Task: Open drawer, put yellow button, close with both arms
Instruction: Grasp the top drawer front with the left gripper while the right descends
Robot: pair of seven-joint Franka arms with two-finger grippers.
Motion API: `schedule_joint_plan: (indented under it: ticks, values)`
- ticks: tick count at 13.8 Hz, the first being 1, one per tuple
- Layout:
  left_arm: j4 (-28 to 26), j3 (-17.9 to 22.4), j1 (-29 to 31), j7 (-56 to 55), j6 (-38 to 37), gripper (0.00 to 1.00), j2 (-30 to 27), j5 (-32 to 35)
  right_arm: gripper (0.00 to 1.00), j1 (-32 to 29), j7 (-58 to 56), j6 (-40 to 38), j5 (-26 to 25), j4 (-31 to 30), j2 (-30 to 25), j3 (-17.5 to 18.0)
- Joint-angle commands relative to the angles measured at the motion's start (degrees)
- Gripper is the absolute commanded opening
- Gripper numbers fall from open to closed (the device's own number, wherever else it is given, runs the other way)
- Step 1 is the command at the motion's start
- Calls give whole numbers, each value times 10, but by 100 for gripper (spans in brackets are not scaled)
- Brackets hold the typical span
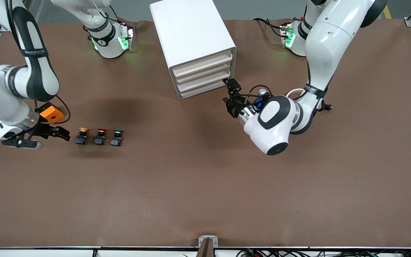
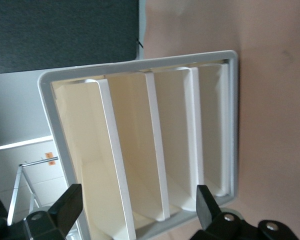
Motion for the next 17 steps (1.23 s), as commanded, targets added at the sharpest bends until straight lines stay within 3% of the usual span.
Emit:
schedule_joint_plan:
  ticks: [1, 2, 4, 7, 9, 10, 12, 17]
  values:
    - [10, -1, -20, -12, -9, 100, 21, -24, 100, 1, 6, 32, 1, 4, 36, -1]
    - [10, -1, -21, -12, -10, 99, 27, -30, 100, 0, 6, 43, 1, 3, 47, -1]
    - [10, -2, -23, -11, -18, 85, 35, -55, 100, 0, 6, 55, 1, 0, 62, -1]
    - [10, -2, -32, -6, -44, 74, 40, -68, 100, -2, 6, 90, 2, -22, 74, -1]
    - [10, -2, -33, -5, -74, 73, 39, -78, 100, -3, 9, 128, 7, -40, 87, 0]
    - [10, -2, -36, -5, -74, 73, 39, -78, 100, -5, 12, 128, 7, -41, 91, 0]
    - [10, -2, -36, -5, -74, 63, 41, -90, 100, -6, 13, 123, 9, -45, 93, 1]
    - [10, -1, -54, 4, -44, 60, 59, -97, 100, 0, 27, 95, 9, -48, 94, 2]
